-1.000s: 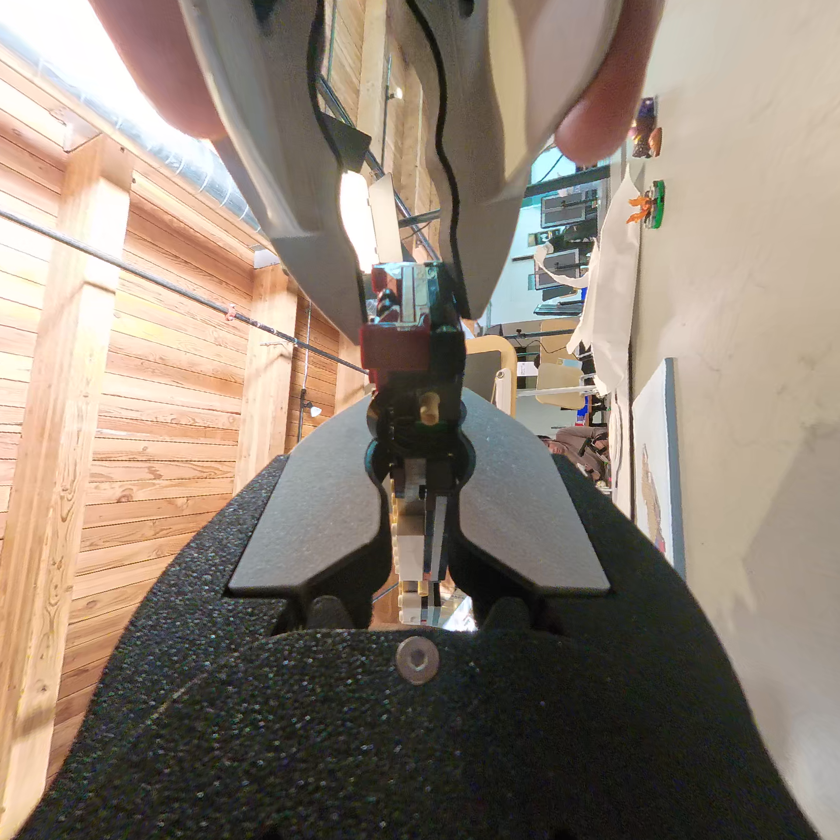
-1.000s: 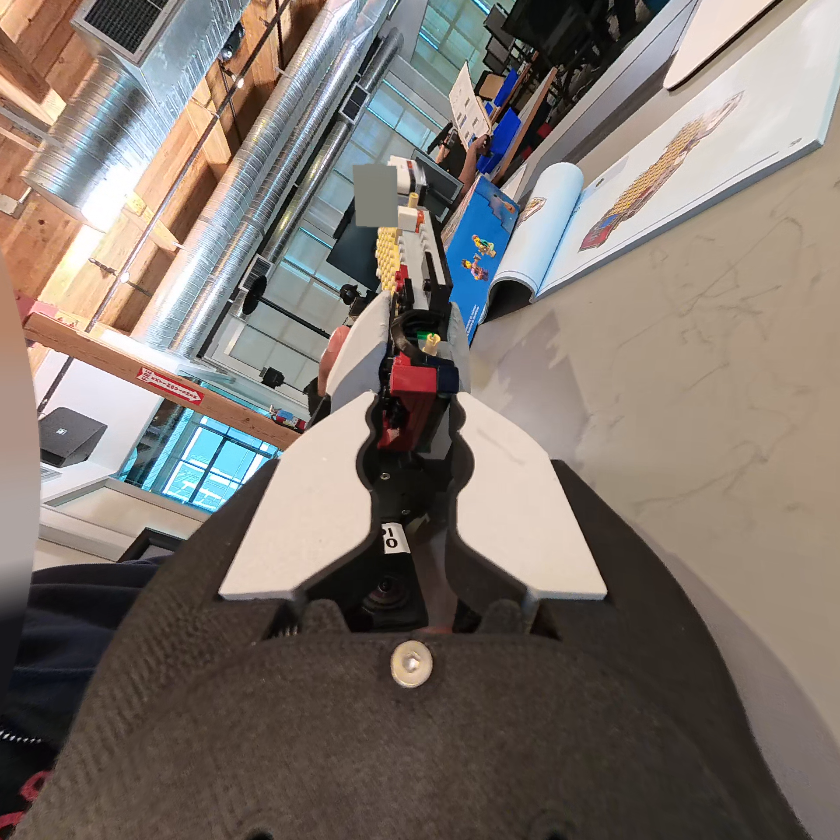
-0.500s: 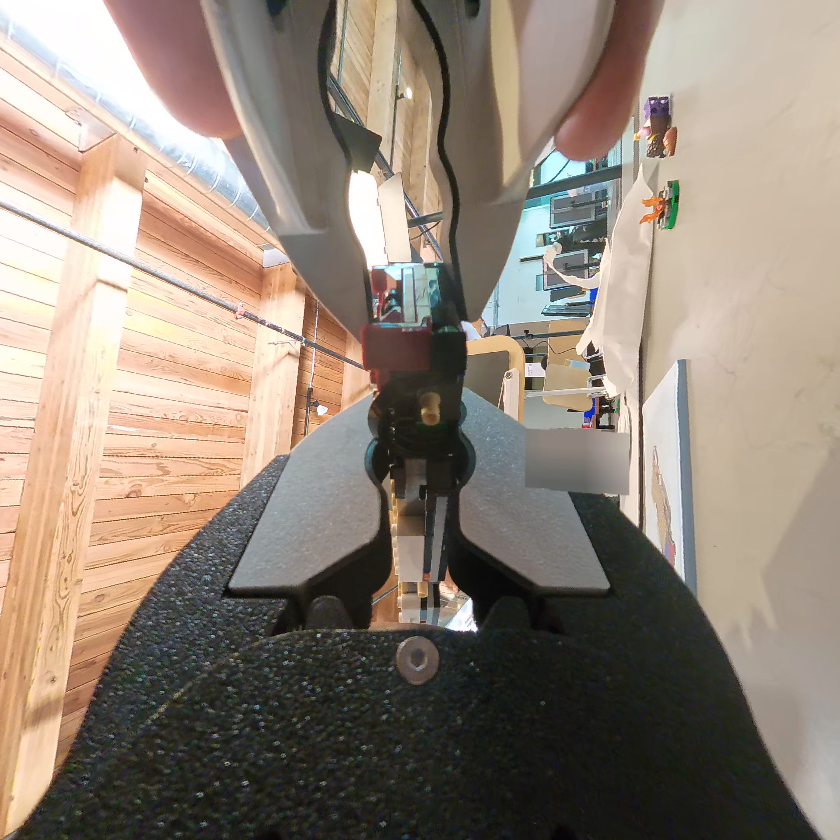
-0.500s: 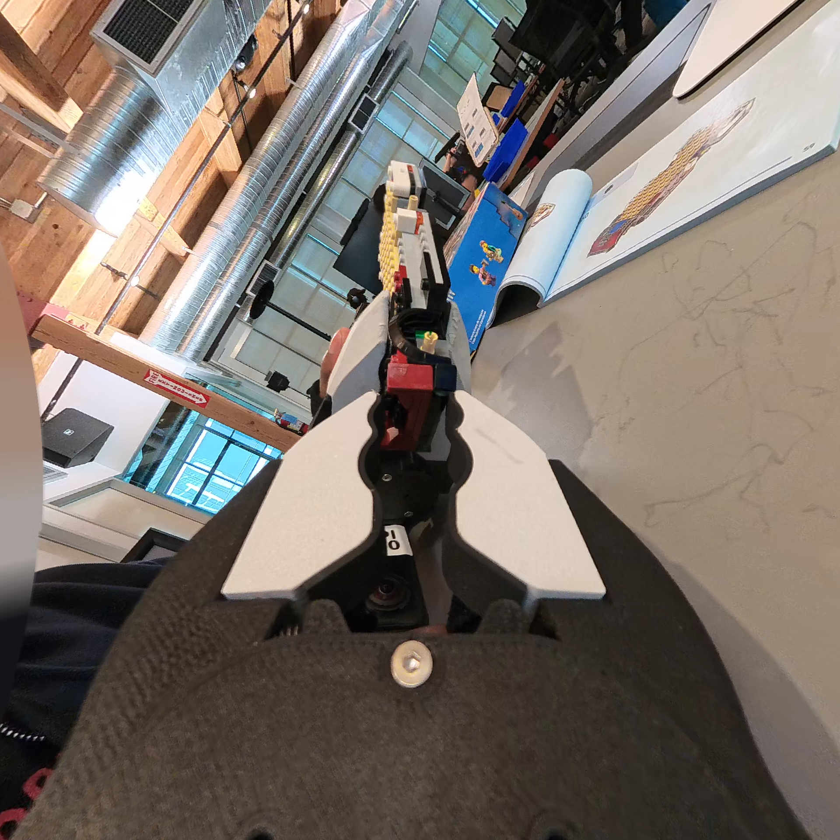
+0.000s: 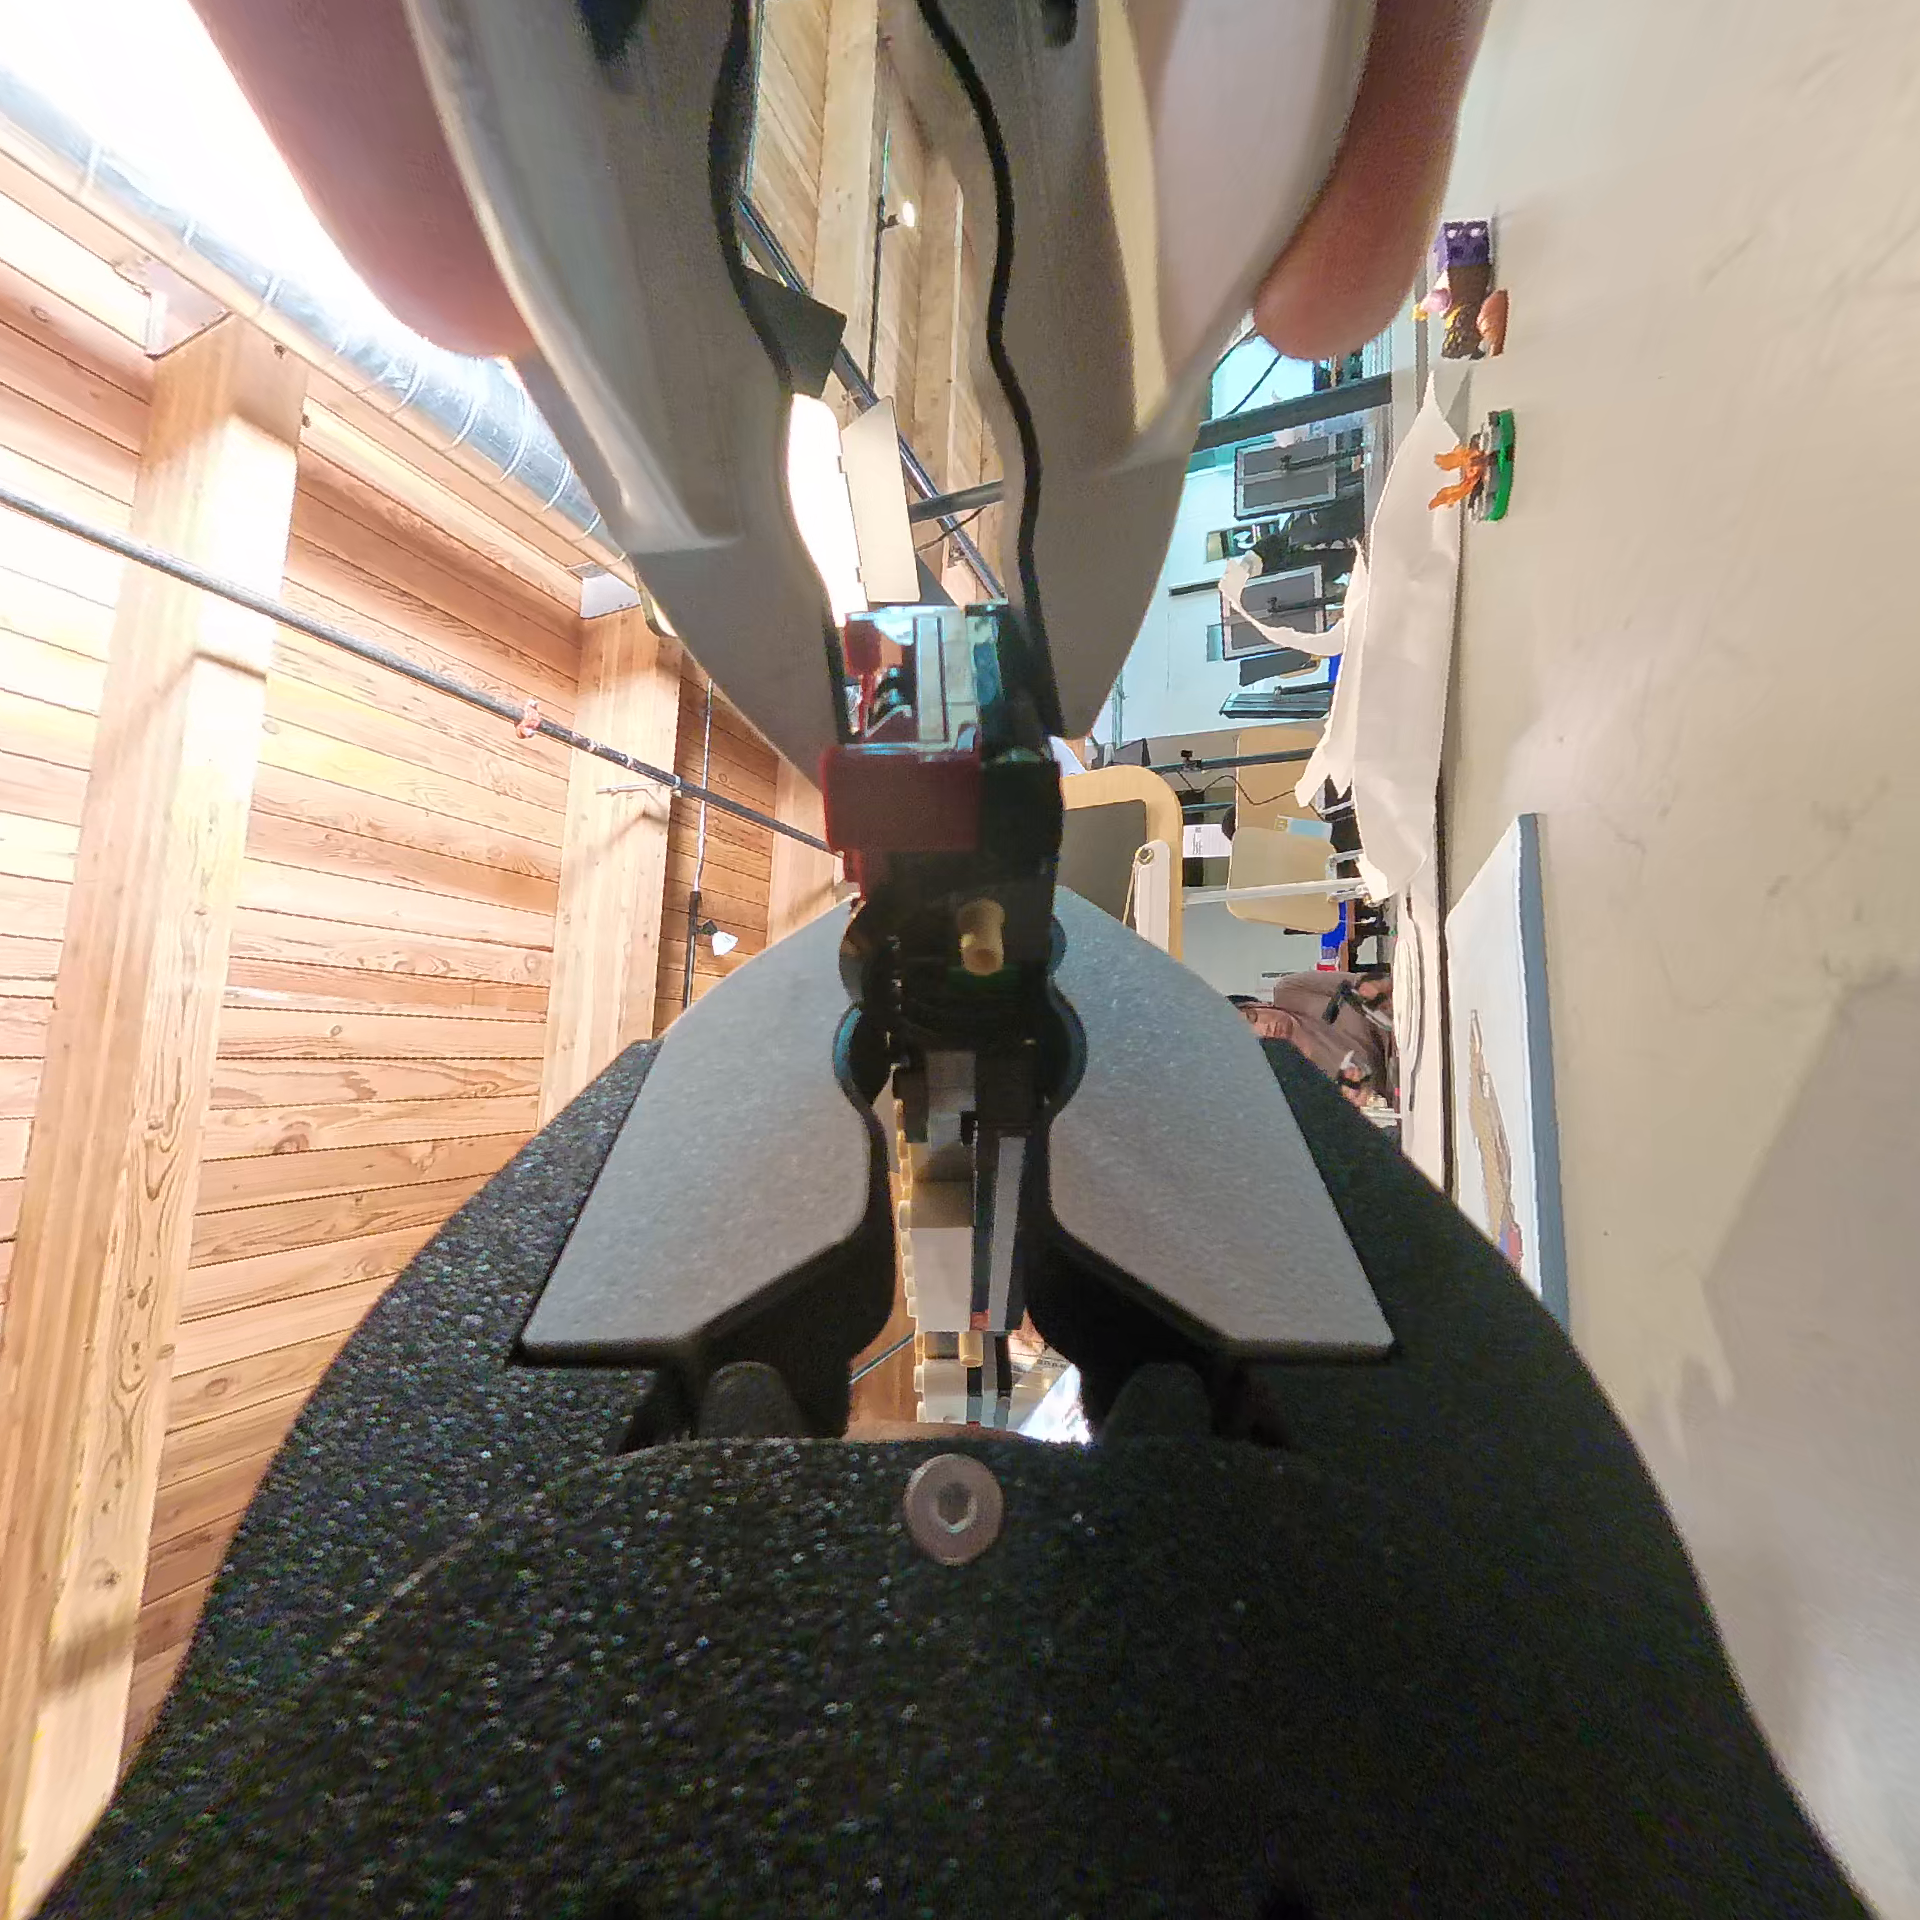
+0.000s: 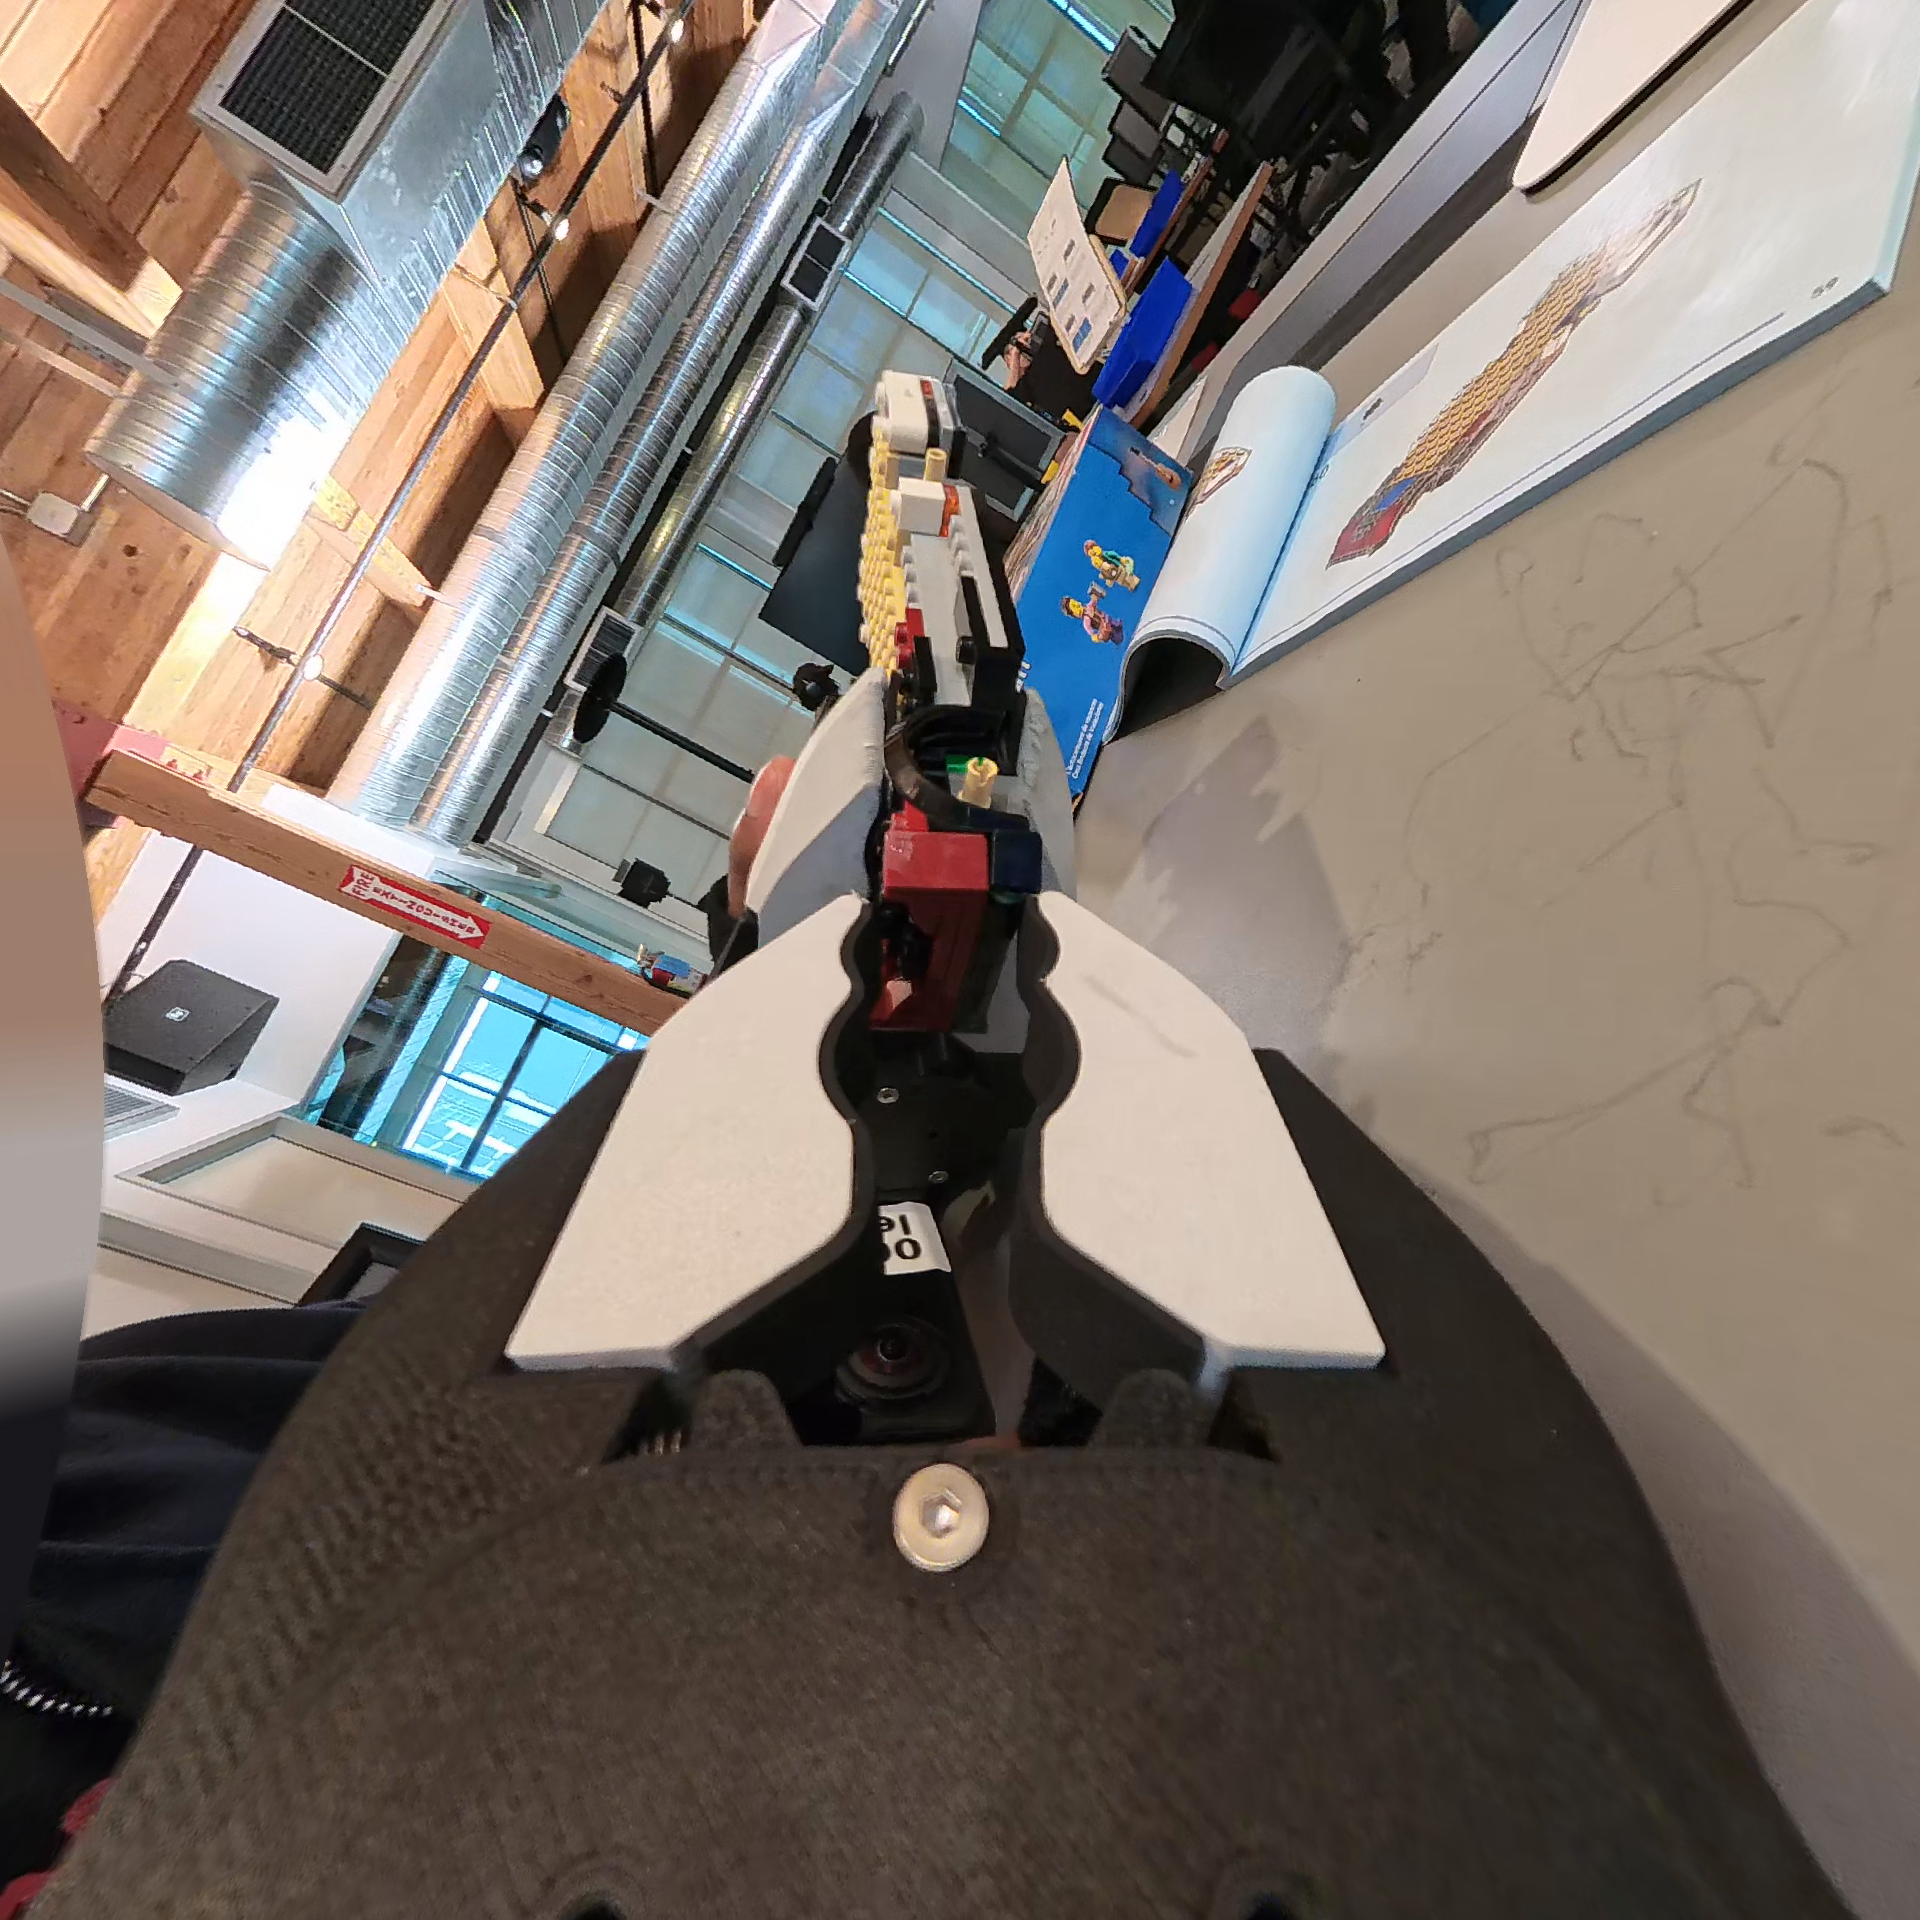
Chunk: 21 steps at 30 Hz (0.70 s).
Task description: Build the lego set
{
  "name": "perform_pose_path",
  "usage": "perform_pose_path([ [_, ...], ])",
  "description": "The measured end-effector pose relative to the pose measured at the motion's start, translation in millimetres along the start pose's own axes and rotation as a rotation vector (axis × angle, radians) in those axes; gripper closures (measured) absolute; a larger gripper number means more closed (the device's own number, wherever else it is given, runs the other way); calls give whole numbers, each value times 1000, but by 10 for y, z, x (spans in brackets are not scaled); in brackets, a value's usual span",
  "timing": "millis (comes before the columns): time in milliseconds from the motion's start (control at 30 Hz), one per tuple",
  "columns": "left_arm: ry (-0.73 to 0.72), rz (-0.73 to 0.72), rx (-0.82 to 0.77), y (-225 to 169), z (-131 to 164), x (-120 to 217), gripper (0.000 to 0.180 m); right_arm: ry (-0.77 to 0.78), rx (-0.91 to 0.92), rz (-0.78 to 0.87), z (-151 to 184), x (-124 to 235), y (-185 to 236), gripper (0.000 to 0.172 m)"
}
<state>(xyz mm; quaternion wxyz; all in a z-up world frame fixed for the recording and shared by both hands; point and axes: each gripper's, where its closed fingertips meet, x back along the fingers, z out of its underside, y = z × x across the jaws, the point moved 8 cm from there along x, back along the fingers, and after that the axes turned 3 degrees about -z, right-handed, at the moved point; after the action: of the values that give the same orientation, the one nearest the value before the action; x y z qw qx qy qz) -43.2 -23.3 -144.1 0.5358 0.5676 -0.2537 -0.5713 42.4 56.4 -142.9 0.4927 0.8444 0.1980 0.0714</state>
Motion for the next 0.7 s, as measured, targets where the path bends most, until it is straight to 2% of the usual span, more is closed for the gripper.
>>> perform_pose_path([
  [167,6,67,73,-57,33,-70,157,-6,14,11,-31,-4,-28,145],
  [200,13,85,99,-58,42,-79,157,1,47,31,-43,0,-34,143],
  [267,28,114,140,-46,69,-94,156,19,164,74,-64,28,-32,127],
  [333,46,141,174,-44,111,-98,156,33,331,112,-78,77,-8,123],
  [433,40,198,246,-55,166,-78,156,80,705,199,-80,135,69,123],
  [533,24,230,280,-69,203,-46,156,118,1161,269,-73,154,212,123],
  [700,6,226,192,-99,202,-3,157,245,1966,330,99,67,336,130],
])
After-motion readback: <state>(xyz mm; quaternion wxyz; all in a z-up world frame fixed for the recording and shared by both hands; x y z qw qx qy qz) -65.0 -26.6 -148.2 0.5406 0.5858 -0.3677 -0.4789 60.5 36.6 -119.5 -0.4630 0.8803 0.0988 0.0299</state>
